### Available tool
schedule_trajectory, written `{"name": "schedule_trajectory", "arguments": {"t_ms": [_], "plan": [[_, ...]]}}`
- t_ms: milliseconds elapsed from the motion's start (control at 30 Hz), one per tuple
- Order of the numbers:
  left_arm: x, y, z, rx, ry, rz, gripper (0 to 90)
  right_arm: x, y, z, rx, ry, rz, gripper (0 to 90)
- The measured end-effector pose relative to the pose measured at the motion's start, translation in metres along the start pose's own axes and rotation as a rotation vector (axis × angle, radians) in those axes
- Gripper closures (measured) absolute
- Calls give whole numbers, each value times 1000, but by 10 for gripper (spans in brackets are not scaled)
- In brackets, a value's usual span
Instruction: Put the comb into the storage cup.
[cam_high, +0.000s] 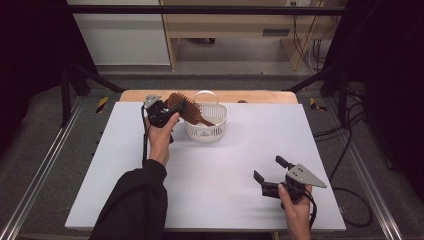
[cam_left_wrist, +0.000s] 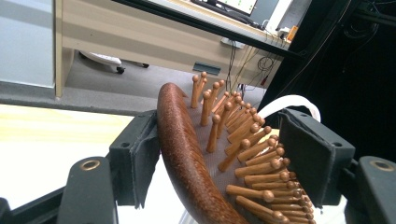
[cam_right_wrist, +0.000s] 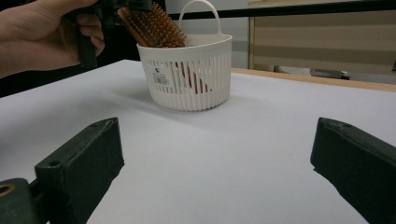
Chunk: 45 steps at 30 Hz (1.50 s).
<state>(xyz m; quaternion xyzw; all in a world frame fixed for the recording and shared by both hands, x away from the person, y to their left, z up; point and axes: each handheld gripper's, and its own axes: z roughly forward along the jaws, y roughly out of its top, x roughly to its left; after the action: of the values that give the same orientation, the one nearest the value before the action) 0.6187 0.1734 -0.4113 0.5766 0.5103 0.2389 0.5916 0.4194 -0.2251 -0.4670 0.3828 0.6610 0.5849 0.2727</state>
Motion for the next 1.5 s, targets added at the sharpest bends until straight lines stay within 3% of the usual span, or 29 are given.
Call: {"name": "schedule_trajectory", "arguments": {"t_ms": [300,767,900,1067,1500], "plan": [[-1,0,0,-1,-3,3,270,0,0,0,1,0,1,29],[-9,1,-1,8,11,40,57,0,0,1,1,2,0,29],[-13,3,-4,20,14,62,43,0,0,1,2,2,-2,29],[-20,3,-10,36,31,119,35,0,-1,0,2,-1,5,27],[-25,13,-32,7,28,144,39,0,-2,1,5,0,-3,27]]}}
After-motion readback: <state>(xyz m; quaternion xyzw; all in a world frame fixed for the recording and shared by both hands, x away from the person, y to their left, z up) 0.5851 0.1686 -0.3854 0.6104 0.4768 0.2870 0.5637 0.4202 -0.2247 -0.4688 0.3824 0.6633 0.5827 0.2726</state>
